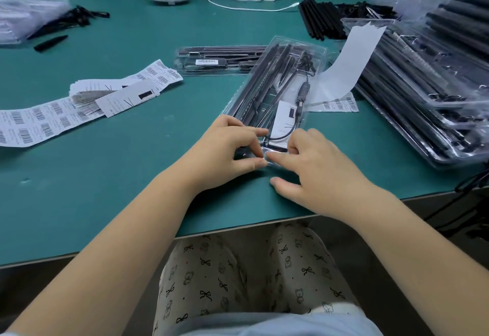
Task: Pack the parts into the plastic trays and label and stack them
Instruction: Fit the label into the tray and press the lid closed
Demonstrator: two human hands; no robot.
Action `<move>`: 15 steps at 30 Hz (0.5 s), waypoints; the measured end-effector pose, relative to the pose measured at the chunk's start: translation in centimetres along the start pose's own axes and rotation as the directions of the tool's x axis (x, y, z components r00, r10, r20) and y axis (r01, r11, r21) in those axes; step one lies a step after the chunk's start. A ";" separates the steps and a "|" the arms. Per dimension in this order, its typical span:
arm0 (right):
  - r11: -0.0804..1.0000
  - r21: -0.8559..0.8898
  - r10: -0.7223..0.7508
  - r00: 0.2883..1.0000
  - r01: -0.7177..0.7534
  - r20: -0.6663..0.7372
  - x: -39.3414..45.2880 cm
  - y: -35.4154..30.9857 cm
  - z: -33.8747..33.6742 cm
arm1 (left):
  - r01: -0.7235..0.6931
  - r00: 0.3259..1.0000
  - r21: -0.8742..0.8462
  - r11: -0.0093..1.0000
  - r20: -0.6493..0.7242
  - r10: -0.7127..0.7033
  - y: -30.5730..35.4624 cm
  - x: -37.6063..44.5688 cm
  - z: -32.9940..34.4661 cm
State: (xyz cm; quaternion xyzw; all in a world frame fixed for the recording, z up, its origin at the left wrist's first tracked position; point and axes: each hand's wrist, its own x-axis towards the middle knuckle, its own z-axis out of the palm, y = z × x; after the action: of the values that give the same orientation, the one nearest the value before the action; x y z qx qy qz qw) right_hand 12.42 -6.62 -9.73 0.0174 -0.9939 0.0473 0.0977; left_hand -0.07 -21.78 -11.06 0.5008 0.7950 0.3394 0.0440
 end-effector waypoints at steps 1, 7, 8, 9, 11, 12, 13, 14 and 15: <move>1.000 -0.030 0.002 0.999 -0.001 0.045 0.4 0.1 -0.3 | 0.002 1.000 -0.007 1.000 -0.001 -0.002 0.0 0.0 0.1; 0.984 -0.163 -0.046 0.986 0.073 0.163 1.4 -0.4 -0.8 | 0.000 1.000 -0.001 1.000 -0.016 -0.001 -0.1 -0.1 0.2; 0.986 -0.153 -0.048 0.985 0.074 0.163 1.4 -0.4 -0.7 | -0.029 0.999 0.041 0.999 -0.027 0.030 0.0 -0.1 0.2; 0.989 -0.129 -0.047 0.986 0.068 0.162 1.5 -0.2 -0.8 | -0.078 0.996 0.132 0.988 -0.039 0.083 -0.1 0.0 0.2; 0.994 -0.071 -0.071 0.986 0.082 0.151 1.8 0.5 -0.9 | -0.189 0.977 0.329 0.925 -0.036 0.212 0.0 0.1 0.1; 0.994 -0.039 -0.095 0.984 0.102 0.149 1.8 0.9 -1.0 | -0.241 0.963 0.381 0.893 -0.023 0.270 0.2 0.2 0.0; 0.993 0.003 -0.118 0.982 0.118 0.146 1.8 1.4 -1.0 | -0.295 0.944 0.409 0.863 -0.015 0.329 0.2 0.2 0.0; 0.989 0.069 -0.139 0.981 0.131 0.136 1.7 1.9 -1.0 | -0.337 0.925 0.433 0.836 -0.014 0.380 0.3 0.2 0.1; 0.977 0.162 -0.154 0.982 0.136 0.108 1.5 2.3 -0.9 | -0.358 0.913 0.453 0.816 -0.014 0.408 0.4 0.0 0.2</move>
State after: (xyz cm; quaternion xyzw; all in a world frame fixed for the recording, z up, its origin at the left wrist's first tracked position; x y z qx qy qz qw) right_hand 11.05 -4.24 -8.82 0.1002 -0.9875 0.1154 0.0395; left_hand 0.33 -21.51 -10.99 0.6275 0.7350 0.1793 -0.1838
